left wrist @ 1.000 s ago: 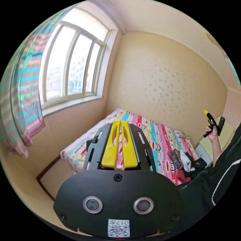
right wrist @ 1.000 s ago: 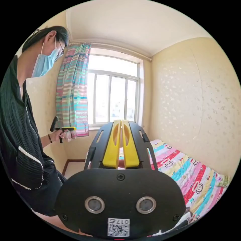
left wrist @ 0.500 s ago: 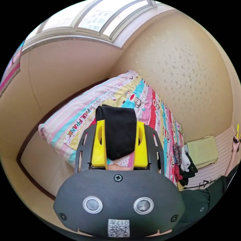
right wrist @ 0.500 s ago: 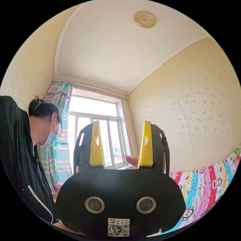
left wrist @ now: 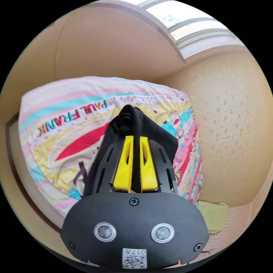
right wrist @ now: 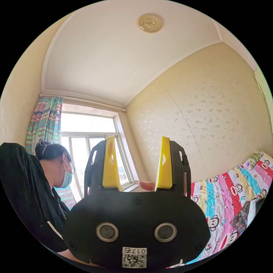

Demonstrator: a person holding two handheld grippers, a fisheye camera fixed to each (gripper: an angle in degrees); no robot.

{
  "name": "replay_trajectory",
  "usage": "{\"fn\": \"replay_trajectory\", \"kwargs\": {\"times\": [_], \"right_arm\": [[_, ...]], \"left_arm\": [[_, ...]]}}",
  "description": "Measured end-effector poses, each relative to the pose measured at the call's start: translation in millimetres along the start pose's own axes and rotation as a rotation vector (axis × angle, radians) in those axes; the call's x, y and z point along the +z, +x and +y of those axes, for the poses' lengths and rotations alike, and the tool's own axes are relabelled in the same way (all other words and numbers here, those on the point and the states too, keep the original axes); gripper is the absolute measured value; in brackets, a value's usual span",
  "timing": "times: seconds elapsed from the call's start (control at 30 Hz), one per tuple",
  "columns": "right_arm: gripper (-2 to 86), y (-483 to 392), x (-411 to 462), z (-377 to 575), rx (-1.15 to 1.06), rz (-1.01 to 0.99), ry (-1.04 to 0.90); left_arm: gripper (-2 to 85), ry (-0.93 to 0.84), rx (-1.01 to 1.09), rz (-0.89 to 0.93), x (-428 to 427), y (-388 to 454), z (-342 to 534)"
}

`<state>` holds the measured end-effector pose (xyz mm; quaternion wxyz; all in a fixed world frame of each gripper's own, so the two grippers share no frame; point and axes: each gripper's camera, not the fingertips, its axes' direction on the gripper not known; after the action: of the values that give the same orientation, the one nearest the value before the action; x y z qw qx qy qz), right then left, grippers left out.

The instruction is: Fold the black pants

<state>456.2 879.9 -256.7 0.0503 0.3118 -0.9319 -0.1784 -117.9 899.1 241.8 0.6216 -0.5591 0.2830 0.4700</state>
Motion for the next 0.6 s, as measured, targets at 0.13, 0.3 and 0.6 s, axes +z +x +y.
{"fn": "replay_trajectory", "kwargs": {"times": [0.13, 0.3, 0.6], "right_arm": [[6.8, 35.8, -6.9, 7.8, 0.136, -0.179, -0.009], [1.8, 90.8, -2.2, 26.8, 0.357, -0.370, -0.016], [2.6, 140.2, 38.3, 46.9, 0.418, -0.571, -0.294]], "left_arm": [[3.6, -0.178, -0.018, 0.425, -7.2, -3.7, 19.6], [2.9, -0.444, 0.453, 0.459, -58.3, 88.5, 83.7], [0.7, -0.319, 0.796, 0.623, -172.2, 228.1, 96.4]]}}
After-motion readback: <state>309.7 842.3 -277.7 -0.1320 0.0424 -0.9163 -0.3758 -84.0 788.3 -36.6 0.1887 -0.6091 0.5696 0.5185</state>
